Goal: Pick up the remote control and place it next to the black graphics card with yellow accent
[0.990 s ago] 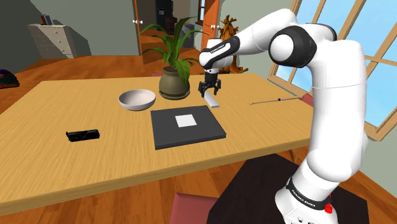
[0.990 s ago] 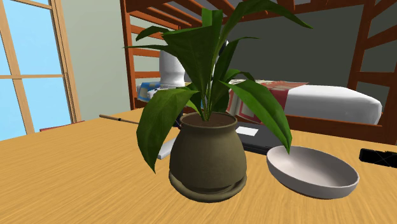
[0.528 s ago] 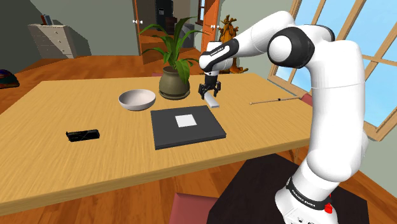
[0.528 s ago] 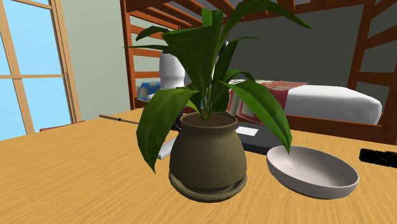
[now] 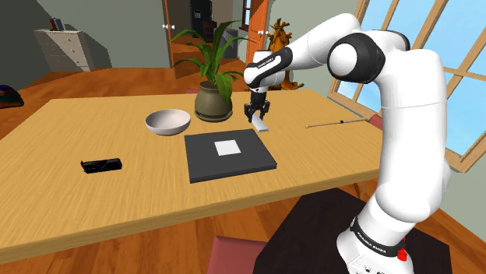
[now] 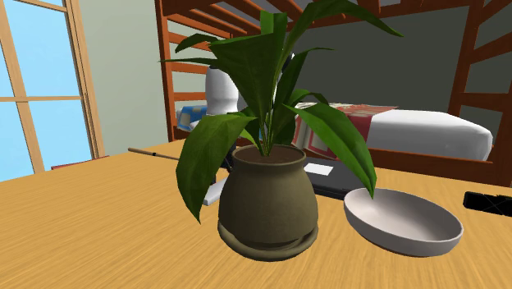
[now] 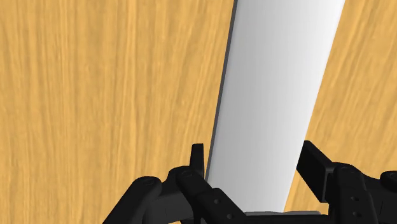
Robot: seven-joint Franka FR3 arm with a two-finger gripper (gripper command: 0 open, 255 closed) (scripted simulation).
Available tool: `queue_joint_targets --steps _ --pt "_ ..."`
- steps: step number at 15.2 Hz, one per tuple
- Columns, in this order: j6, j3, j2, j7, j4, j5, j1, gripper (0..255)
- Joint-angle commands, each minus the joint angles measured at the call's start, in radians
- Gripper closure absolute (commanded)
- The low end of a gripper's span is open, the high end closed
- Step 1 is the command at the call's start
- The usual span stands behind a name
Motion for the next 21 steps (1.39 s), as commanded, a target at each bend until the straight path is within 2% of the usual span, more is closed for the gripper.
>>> queue_joint_targets --steps 1,4,21 --pt "0.000 0.000 0.000 0.000 0.000 0.000 0.000 255" --pt "0.000 0.000 0.001 0.000 0.000 0.000 0.000 255" --pt "-0.193 -0.008 -0.081 0.008 0.113 -0.017 0.004 255"
